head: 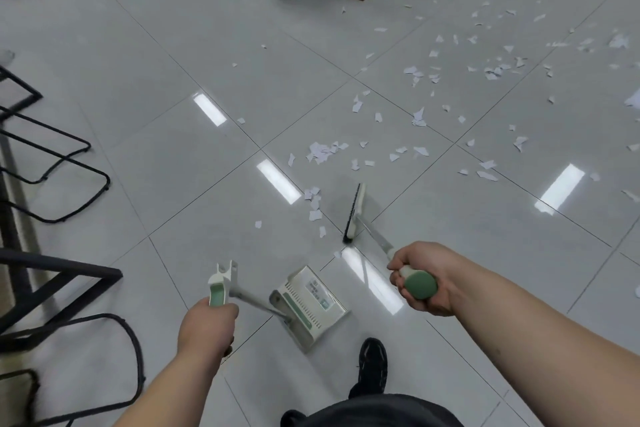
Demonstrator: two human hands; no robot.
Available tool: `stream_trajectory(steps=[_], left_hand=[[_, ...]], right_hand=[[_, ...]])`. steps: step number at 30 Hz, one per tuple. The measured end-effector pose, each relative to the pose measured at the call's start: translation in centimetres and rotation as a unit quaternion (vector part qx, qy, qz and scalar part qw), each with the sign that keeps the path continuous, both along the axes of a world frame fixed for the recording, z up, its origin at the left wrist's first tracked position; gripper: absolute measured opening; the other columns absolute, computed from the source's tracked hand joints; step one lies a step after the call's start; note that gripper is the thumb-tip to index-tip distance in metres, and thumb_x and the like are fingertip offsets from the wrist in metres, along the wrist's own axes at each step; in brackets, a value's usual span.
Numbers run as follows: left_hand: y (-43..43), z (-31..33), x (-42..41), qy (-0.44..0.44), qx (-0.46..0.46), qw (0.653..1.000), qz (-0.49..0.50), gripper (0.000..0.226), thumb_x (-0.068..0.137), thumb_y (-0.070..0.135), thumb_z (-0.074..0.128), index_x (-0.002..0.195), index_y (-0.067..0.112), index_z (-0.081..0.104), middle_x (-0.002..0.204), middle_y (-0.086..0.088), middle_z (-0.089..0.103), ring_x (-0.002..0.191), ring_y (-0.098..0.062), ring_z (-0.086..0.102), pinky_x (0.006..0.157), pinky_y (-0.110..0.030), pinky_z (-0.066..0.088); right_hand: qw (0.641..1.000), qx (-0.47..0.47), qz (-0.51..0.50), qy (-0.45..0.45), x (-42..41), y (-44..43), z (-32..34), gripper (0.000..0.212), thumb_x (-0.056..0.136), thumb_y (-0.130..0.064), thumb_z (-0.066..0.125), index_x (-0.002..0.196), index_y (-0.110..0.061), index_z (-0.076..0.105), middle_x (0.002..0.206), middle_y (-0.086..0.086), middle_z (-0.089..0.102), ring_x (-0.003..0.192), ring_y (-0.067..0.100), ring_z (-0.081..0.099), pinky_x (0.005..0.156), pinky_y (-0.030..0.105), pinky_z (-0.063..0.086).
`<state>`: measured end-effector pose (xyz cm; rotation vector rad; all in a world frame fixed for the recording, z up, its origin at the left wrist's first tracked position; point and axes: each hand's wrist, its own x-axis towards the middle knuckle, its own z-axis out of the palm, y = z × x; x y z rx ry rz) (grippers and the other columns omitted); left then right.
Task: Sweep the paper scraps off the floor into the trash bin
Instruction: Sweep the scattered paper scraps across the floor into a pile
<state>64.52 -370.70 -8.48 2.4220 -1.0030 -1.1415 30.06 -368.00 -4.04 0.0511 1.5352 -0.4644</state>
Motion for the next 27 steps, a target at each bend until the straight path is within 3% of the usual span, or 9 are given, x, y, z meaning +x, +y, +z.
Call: stream_trajectory(steps=[4,8,13,18,23,27], left_hand=[[0.3,0.7,-0.2,0.001,-0.004,1.000,0.014,0.007,0.081,0.001,0.051,0.079,0.007,0.051,0.068,-0.011,0.045,0.057,-0.025,0.040,0.054,-0.032,0.037],[0.7,1.3,0.3,-0.002,-0.007,0.999,0.033,0.008,0.083,0.000,0.051,0.079,0.007,0.052,0.071,-0.011,0.045,0.056,-0.025,0.040,0.055,-0.032,0.038],[0.9,1.7,1.3,-0.004,-0.015,0.998,0.053,0.005,0.085,0.001,0.053,0.083,0.005,0.056,0.073,-0.012,0.048,0.056,-0.025,0.043,0.053,-0.030,0.041],[0.9,2.2,2.8,-0.007,-0.016,0.997,0.081,0.005,0.087,0.002,0.055,0.088,0.006,0.058,0.075,-0.012,0.049,0.056,-0.024,0.043,0.052,-0.029,0.041],[1.1,2.4,4.5,-0.007,-0.019,0.995,0.100,0.007,0.087,0.001,0.055,0.086,0.008,0.057,0.074,-0.011,0.049,0.054,-0.023,0.042,0.051,-0.027,0.040],[1.0,1.9,5.6,0.004,-0.026,0.993,0.118,0.008,0.087,0.000,0.054,0.084,0.007,0.056,0.072,-0.011,0.047,0.054,-0.022,0.040,0.050,-0.027,0.039]], right_hand=[[0.999,0.032,-0.003,-0.022,1.3,0.5,0.8,0.004,0.087,-0.007,0.059,0.086,-0.010,0.058,0.050,0.006,0.057,0.031,0.017,0.050,0.035,0.018,0.044],[0.998,0.041,-0.025,-0.044,3.9,0.5,0.0,0.009,0.087,-0.005,0.058,0.095,-0.010,0.058,0.046,0.007,0.058,0.030,0.017,0.054,0.035,0.020,0.047],[0.983,0.015,-0.127,-0.133,6.5,-1.4,-1.5,0.008,0.089,-0.006,0.060,0.095,-0.009,0.058,0.050,0.009,0.059,0.032,0.019,0.054,0.038,0.022,0.049],[0.971,-0.004,-0.163,-0.175,6.9,-4.6,-4.7,0.009,0.089,-0.009,0.062,0.095,-0.010,0.055,0.058,0.007,0.056,0.039,0.016,0.052,0.038,0.021,0.048],[0.980,-0.041,-0.129,-0.148,7.2,-5.9,-6.4,0.018,0.090,-0.013,0.063,0.103,-0.023,0.056,0.058,0.006,0.058,0.041,0.017,0.050,0.043,0.021,0.049],[0.989,-0.062,-0.067,-0.113,7.3,-5.9,-4.9,0.015,0.088,-0.009,0.058,0.099,-0.018,0.054,0.059,0.006,0.056,0.043,0.017,0.047,0.043,0.020,0.046]])
